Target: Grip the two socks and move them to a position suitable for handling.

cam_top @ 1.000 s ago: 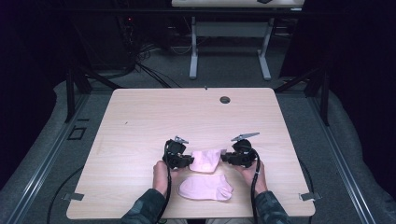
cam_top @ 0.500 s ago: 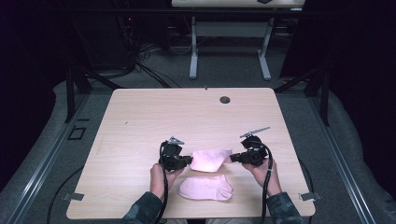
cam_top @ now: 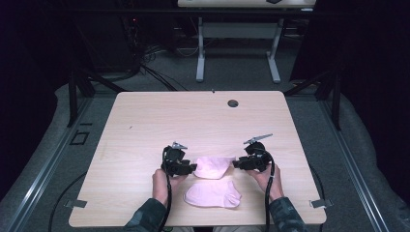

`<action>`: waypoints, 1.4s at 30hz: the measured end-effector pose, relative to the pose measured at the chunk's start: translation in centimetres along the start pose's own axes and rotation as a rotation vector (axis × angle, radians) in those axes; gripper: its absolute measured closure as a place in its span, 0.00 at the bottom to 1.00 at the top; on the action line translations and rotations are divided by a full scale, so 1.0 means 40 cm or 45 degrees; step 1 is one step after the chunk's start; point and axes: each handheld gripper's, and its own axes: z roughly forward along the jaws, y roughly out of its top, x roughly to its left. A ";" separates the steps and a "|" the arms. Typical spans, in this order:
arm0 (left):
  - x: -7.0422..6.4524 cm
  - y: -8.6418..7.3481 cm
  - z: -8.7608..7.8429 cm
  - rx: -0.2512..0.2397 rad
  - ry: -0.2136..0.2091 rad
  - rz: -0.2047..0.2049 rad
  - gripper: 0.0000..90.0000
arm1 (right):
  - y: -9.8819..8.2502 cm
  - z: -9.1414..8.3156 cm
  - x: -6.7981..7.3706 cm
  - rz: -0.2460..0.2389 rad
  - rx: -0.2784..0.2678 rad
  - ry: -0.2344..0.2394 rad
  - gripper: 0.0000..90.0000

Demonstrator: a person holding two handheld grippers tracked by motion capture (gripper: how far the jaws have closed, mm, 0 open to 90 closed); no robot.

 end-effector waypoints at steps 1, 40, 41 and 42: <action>-0.003 0.001 0.002 -0.002 -0.002 0.004 0.67 | -0.001 -0.001 0.000 -0.014 -0.019 0.006 0.66; 0.013 -0.004 -0.005 0.011 0.006 -0.026 0.78 | -0.006 -0.010 -0.011 0.097 0.077 -0.001 0.63; 0.017 -0.003 -0.007 0.009 0.014 -0.031 0.76 | -0.007 -0.014 -0.012 0.087 0.031 -0.002 0.60; 0.021 0.000 -0.009 0.007 0.022 -0.032 0.76 | -0.005 -0.017 -0.012 0.088 0.022 -0.003 0.59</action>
